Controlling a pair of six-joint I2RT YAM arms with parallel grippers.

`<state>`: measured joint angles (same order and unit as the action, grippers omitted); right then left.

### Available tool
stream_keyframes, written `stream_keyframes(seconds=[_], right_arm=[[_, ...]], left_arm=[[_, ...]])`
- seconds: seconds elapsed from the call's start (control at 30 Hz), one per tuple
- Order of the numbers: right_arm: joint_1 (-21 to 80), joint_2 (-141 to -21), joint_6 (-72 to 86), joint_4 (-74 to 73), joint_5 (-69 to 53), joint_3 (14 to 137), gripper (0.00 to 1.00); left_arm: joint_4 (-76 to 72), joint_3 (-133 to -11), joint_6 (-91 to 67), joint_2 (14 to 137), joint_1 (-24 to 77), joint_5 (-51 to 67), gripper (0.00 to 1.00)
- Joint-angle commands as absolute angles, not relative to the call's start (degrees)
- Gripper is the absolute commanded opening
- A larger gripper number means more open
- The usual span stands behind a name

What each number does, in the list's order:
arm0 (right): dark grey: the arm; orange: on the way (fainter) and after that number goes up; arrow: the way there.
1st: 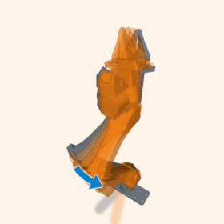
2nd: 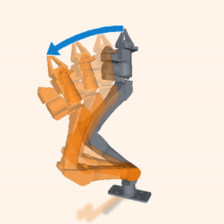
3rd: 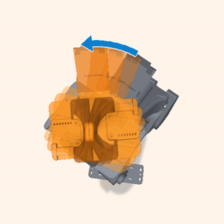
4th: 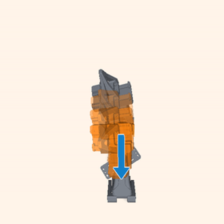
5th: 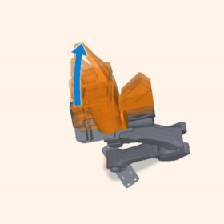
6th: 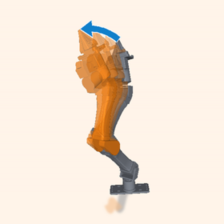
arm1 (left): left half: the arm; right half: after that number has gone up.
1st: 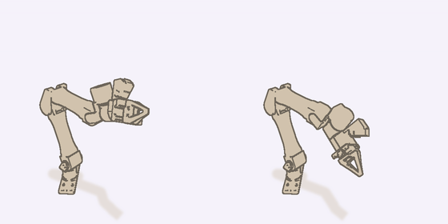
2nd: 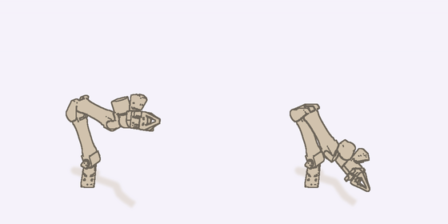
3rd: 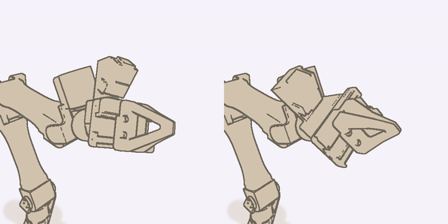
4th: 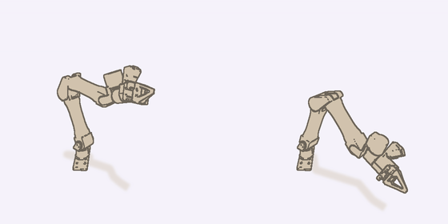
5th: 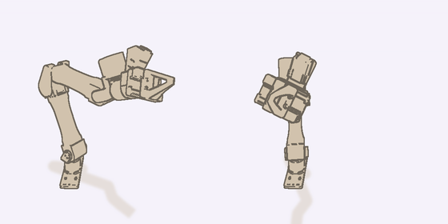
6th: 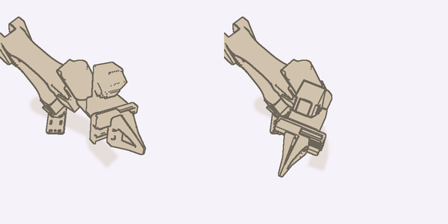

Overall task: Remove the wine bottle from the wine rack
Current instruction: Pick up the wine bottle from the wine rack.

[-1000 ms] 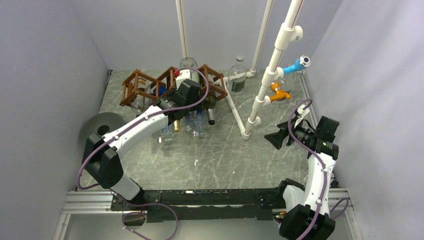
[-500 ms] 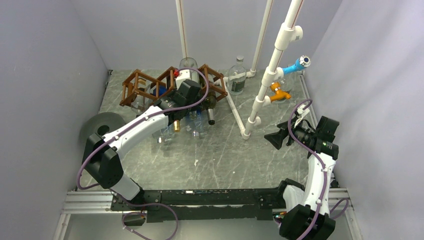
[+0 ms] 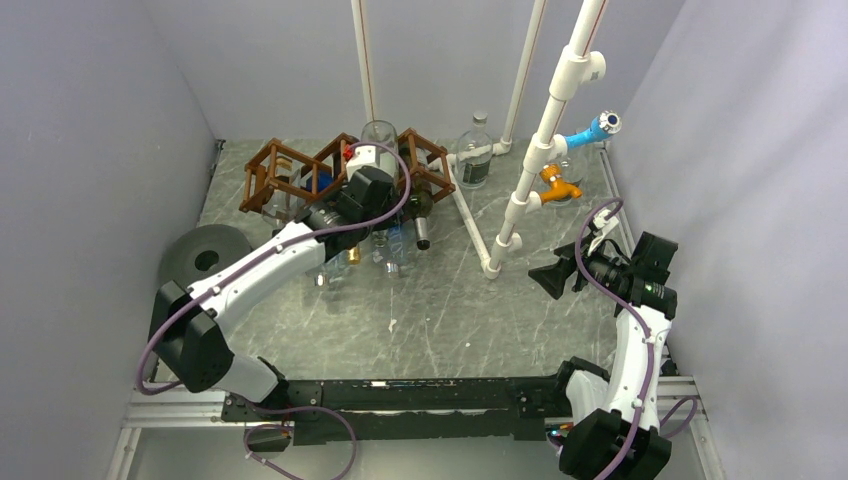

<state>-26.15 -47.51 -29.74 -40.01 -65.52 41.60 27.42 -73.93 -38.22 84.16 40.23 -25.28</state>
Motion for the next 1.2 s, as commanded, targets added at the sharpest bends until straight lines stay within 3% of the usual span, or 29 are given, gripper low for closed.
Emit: stream_keyframes(seconds=[0.0, 1.17], right_arm=[[-25.86, -47.12, -31.29, -39.11, -66.04, 42.1, 1.0], [-25.72, -46.74, -31.42, -39.11, -65.92, 42.01, 1.0]], left_arm=[[19.29, -73.75, -35.6, 77.91, 39.99, -28.92, 0.0], [11.64, -67.0, -37.8, 67.17, 39.94, -24.76, 0.0]])
